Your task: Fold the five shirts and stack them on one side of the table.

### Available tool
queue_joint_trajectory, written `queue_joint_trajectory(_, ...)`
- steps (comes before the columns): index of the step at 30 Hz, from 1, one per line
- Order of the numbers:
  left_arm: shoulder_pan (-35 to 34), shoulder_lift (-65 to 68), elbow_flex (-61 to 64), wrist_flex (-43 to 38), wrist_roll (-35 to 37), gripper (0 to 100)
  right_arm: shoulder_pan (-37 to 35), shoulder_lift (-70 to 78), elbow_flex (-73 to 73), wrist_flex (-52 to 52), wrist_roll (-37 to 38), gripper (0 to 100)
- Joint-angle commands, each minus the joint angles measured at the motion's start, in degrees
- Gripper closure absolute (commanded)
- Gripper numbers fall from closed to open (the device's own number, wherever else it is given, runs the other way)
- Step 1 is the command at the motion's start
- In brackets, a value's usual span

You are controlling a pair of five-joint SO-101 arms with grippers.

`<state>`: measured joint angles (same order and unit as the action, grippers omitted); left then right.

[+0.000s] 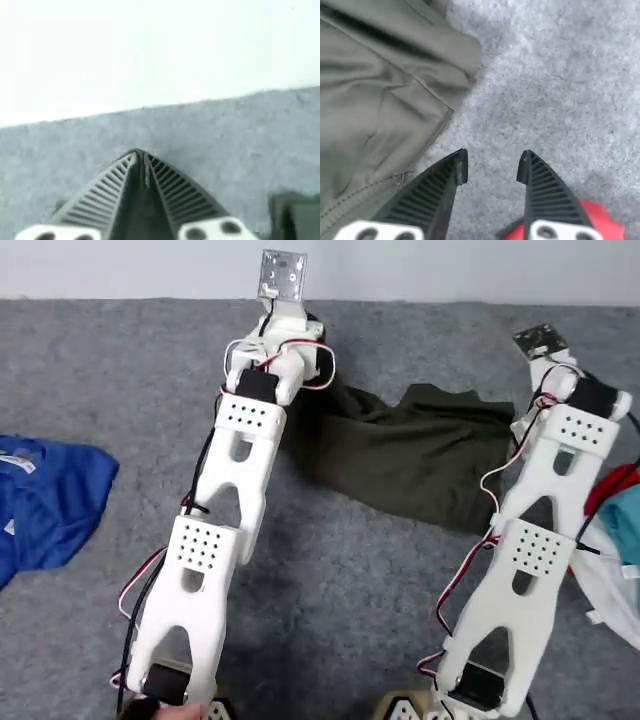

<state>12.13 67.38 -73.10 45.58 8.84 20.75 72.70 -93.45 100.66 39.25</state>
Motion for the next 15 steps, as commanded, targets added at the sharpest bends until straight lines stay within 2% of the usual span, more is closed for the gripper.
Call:
queue_joint_trajectory(1,-0.97,-1.05,3.56,-1.85,-0.62,96,-0.84,-4.44,-2.55,2.51,-0.35,82.2)
queue_joint_trajectory(5,-3.16,-1.14,5.32,-1.41,-3.87,91,-1.71,-4.44,-2.37,2.51,-0.35,82.2)
queue_joint_trajectory(15,-10.37,-1.14,1.36,-4.04,-5.36,91,-4.62,-4.26,-1.05,2.59,-0.35,81.9)
